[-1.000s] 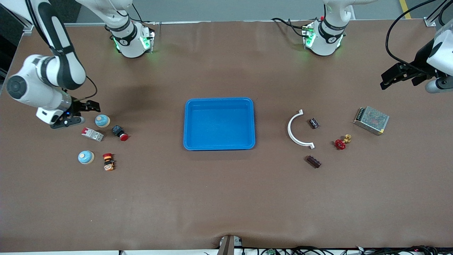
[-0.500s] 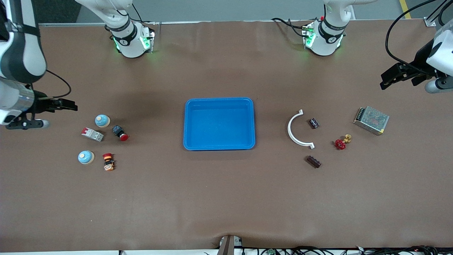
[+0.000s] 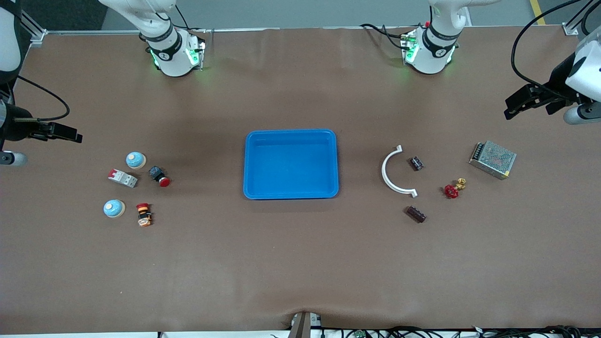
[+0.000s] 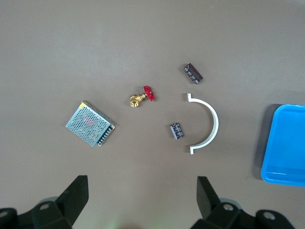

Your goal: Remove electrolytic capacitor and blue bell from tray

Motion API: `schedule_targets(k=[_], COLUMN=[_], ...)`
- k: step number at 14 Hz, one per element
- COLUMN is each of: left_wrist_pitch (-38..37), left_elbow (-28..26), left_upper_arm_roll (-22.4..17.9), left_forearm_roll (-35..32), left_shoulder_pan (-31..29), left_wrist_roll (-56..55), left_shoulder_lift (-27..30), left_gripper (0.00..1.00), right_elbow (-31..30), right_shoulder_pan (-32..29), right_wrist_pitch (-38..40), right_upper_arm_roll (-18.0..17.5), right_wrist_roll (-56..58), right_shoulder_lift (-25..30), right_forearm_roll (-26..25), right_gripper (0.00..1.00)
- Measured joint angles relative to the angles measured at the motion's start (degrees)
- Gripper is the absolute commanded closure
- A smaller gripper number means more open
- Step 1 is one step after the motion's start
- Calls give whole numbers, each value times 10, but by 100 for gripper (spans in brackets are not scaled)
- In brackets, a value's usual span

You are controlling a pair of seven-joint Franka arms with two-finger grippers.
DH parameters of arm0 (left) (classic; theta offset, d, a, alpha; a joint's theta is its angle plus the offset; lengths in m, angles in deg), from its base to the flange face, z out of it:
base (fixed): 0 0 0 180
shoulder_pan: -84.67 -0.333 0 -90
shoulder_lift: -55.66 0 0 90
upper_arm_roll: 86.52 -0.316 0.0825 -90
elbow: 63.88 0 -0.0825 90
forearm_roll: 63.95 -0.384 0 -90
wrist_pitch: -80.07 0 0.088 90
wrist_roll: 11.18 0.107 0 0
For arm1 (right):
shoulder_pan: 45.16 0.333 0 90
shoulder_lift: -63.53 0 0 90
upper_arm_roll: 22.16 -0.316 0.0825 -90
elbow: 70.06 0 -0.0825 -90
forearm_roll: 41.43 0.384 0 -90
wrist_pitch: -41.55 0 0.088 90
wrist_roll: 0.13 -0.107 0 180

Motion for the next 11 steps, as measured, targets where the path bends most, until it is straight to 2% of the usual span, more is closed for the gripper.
schedule_targets(k=[5,9,11], left_wrist_pitch=[3,4,4], left_elbow=[0,0,0], left_upper_arm_roll=[0,0,0], left_forearm_roll=[0,0,0], left_shoulder_pan=[0,0,0], left_wrist_roll=[0,0,0], left_shoulder_lift=[0,0,0], left_gripper=[0,0,0], right_elbow=[43,59,79], right_shoulder_pan=[36,86,88], right_wrist_pitch=[20,34,45], right_upper_arm_roll=[3,50,57], right_wrist_roll=[-76,-91,-91], right_shoulder_lift=[0,0,0], right_forearm_roll=[2,2,2], right_gripper=[0,0,0])
